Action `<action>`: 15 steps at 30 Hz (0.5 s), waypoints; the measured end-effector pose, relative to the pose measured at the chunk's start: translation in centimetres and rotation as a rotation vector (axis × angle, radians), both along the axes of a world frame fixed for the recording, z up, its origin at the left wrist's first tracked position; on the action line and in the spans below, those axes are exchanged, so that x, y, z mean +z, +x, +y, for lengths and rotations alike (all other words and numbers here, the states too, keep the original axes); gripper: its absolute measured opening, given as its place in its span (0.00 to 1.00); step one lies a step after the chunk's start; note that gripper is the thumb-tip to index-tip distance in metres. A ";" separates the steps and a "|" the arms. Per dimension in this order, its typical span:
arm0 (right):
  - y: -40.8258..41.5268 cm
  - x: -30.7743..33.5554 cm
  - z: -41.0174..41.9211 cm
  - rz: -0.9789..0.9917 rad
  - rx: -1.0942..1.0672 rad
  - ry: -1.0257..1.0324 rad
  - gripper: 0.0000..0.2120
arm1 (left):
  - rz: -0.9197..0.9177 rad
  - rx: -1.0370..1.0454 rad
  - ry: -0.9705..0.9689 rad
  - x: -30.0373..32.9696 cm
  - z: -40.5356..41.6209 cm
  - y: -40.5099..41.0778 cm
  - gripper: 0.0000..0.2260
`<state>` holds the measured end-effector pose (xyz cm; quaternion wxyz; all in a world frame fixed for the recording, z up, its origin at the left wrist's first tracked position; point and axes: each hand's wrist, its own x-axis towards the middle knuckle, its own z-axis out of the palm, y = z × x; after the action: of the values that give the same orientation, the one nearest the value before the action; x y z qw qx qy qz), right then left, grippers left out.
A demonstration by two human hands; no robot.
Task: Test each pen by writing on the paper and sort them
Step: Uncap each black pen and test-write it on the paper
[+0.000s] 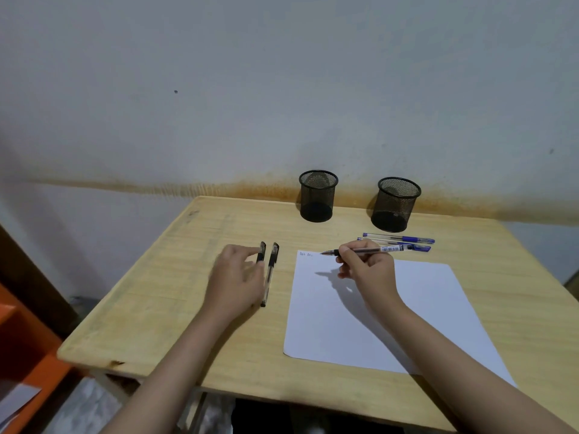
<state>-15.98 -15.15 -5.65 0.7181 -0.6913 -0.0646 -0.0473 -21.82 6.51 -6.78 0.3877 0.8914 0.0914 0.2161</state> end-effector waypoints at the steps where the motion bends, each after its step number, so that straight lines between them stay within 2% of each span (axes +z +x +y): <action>1: 0.4 0.0 -0.1 0.001 -0.016 -0.013 0.02 | -0.017 -0.066 0.010 0.2 -1.5 -0.1 0.15; 4: 1.5 -0.1 0.0 0.007 -0.065 -0.041 0.02 | 0.028 -0.250 0.089 0.1 -5.5 0.0 0.18; 6: 2.3 -0.2 0.1 -0.001 -0.090 -0.047 0.03 | 0.126 -0.316 0.197 -0.5 -7.1 0.4 0.23; 11: 4.4 -0.9 0.5 0.073 -0.112 -0.075 0.06 | 0.416 -0.386 0.483 -2.4 -8.4 1.4 0.31; 15: 5.9 -1.4 1.2 0.086 -0.071 -0.096 0.10 | 0.438 -0.385 0.560 -3.0 -8.6 1.6 0.31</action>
<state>-10.04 -13.99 -7.01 0.6840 -0.7283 -0.0113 -0.0396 -20.21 -2.05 -9.82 0.1346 0.9884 -0.0593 -0.0390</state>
